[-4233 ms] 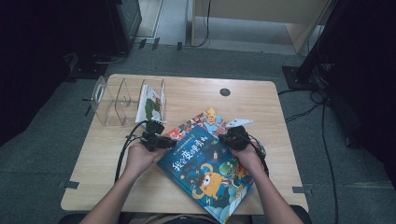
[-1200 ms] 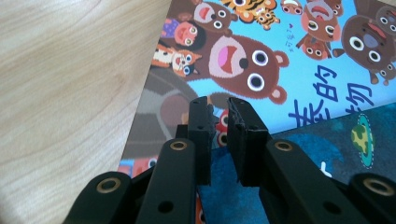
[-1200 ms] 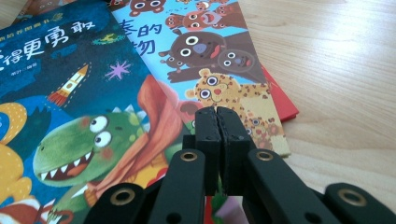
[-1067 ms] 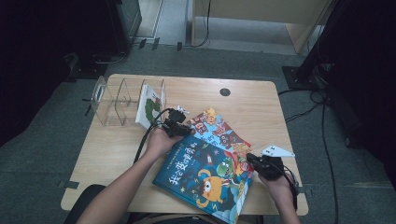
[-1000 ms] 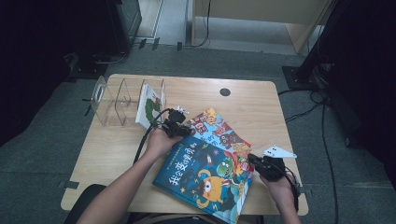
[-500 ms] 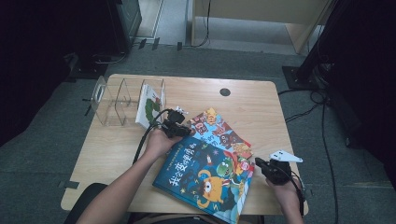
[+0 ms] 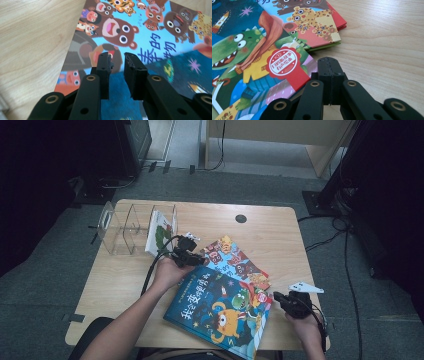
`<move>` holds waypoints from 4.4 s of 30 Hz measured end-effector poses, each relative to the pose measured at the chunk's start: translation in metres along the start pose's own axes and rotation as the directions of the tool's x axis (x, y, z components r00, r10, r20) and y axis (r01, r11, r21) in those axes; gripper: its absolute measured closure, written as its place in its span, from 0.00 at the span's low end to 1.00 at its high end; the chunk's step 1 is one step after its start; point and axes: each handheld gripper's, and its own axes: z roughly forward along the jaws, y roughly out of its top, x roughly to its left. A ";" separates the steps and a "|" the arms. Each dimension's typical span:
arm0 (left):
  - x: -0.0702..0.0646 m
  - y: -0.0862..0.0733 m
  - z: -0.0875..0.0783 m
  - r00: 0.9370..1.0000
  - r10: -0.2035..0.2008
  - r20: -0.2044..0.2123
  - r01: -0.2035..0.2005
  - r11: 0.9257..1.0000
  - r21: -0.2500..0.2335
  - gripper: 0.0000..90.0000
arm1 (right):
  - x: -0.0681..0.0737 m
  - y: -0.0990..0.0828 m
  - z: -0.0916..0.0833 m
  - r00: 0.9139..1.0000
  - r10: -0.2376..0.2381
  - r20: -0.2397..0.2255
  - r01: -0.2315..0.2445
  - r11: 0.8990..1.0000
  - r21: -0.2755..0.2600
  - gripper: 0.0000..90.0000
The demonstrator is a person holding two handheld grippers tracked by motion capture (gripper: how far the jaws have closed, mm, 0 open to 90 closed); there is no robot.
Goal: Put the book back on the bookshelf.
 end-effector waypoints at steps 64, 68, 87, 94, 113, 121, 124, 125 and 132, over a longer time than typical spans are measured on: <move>0.010 -0.101 -0.048 0.977 -0.208 0.034 0.205 0.976 0.076 0.59 | 0.019 0.027 0.027 0.993 -0.089 -0.081 0.091 0.996 0.022 1.00; 0.012 -0.103 -0.051 0.973 -0.227 0.033 0.224 0.972 0.078 0.62 | 0.021 0.030 0.029 0.992 -0.096 -0.083 0.099 0.995 0.024 1.00; 0.029 -0.109 -0.060 0.950 -0.312 -0.007 0.312 0.950 0.032 0.65 | 0.030 0.047 0.051 0.985 -0.147 -0.096 0.147 0.989 0.000 1.00; 0.037 -0.112 -0.065 0.942 -0.334 -0.028 0.335 0.942 0.014 0.66 | 0.036 0.058 0.063 0.981 -0.164 -0.103 0.164 0.986 -0.001 1.00; 0.052 -0.121 -0.072 0.919 -0.390 -0.058 0.387 0.920 -0.054 0.69 | 0.044 0.082 0.089 0.973 -0.194 -0.121 0.195 0.981 -0.005 1.00; 0.055 -0.123 -0.074 0.916 -0.399 -0.027 0.398 0.916 -0.046 0.59 | 0.044 0.085 0.090 0.974 -0.188 -0.123 0.187 0.982 -0.015 1.00; 0.053 -0.127 -0.080 0.915 -0.402 -0.031 0.400 0.915 -0.059 0.57 | 0.045 0.084 0.088 0.973 -0.192 -0.130 0.192 0.981 -0.013 1.00; 0.052 -0.128 -0.081 0.916 -0.400 -0.031 0.398 0.916 -0.056 0.57 | 0.045 0.083 0.087 0.972 -0.196 -0.130 0.196 0.981 -0.015 1.00; 0.042 -0.139 -0.086 0.914 -0.405 -0.011 0.404 0.914 -0.044 0.56 | 0.050 0.076 0.079 0.965 -0.227 -0.134 0.226 0.974 -0.025 1.00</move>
